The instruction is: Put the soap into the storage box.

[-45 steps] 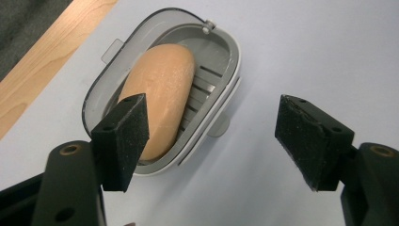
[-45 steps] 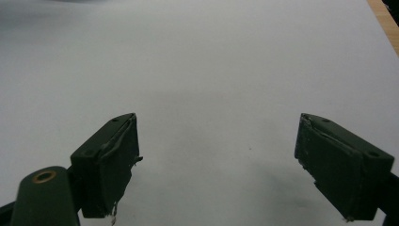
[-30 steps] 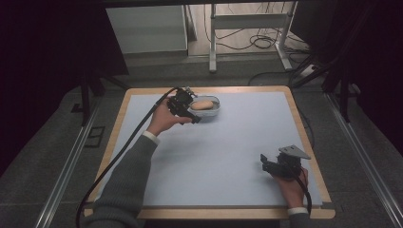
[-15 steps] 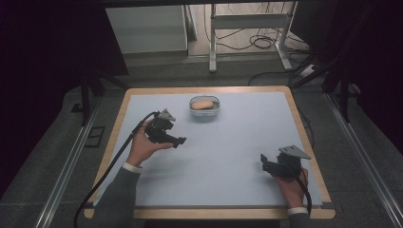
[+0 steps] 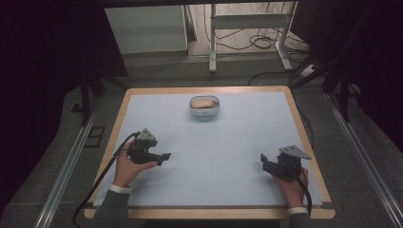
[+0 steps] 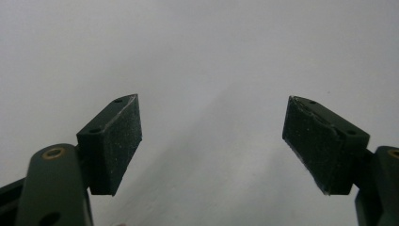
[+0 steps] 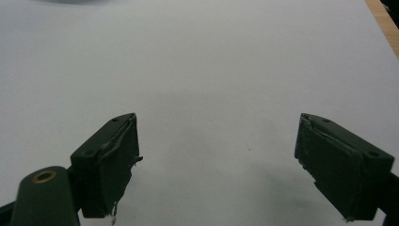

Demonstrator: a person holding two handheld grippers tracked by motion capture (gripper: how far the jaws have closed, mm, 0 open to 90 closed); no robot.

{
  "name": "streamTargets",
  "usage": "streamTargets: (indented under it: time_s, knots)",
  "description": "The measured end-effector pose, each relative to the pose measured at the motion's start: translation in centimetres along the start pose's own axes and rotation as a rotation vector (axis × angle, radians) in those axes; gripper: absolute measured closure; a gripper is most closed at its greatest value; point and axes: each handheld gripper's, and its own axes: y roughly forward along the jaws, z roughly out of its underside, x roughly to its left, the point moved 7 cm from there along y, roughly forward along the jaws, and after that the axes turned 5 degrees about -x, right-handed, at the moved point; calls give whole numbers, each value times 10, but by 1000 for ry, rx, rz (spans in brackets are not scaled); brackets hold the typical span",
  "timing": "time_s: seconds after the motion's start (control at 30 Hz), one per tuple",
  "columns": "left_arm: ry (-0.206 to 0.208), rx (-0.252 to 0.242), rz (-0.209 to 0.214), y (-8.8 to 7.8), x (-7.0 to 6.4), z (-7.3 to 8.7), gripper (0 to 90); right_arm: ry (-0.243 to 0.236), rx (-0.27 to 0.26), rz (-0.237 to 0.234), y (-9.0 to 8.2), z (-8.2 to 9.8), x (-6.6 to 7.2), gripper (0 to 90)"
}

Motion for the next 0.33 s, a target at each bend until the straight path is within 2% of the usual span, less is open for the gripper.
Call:
streamTargets:
  time_s: [0.1,0.33]
  knots:
    - [-12,-11,4,-1,2,2,207,2,-7,1,-1,0,0,145]
    - [-27,10,10,1,5,12,201,16,-10,-20,-1,0,-1,144]
